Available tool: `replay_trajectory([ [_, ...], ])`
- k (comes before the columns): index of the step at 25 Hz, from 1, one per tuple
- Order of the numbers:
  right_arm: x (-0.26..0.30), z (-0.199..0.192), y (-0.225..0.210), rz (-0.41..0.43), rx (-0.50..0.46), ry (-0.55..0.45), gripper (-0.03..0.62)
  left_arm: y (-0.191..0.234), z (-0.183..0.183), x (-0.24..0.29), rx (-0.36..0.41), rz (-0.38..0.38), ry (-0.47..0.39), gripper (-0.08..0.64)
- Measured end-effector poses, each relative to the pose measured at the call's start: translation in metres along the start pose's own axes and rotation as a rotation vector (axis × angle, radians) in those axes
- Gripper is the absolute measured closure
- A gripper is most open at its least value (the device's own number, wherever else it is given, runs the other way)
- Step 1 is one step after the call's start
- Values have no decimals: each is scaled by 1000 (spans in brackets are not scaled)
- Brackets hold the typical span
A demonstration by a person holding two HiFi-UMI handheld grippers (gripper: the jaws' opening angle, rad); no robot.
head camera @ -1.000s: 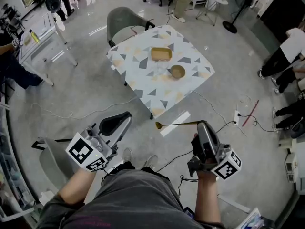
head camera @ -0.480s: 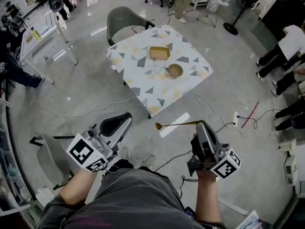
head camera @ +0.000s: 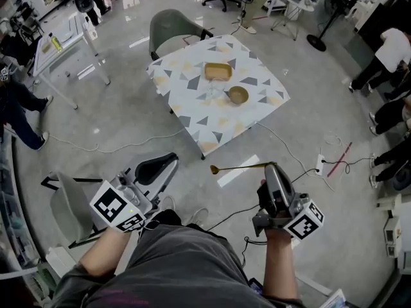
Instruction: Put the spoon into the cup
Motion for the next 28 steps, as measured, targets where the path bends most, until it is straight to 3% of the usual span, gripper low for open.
replay_trajectory([
  [15,12,13,-21,6,-5,12,569,13,-2,23,5,5,-11,525],
  [28,72,17,-60,-21,8,26,569,78,-7,59,-15,-5,1,525],
])
Point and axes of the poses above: the fingertips, and each gripper's own axes: x forward along the fingers, y to its left, z out of its top, the point moved 2 cm from there along -x, backward along the fingers, and after that the axes turned 2 degrees about y, right-handed, at the moved point
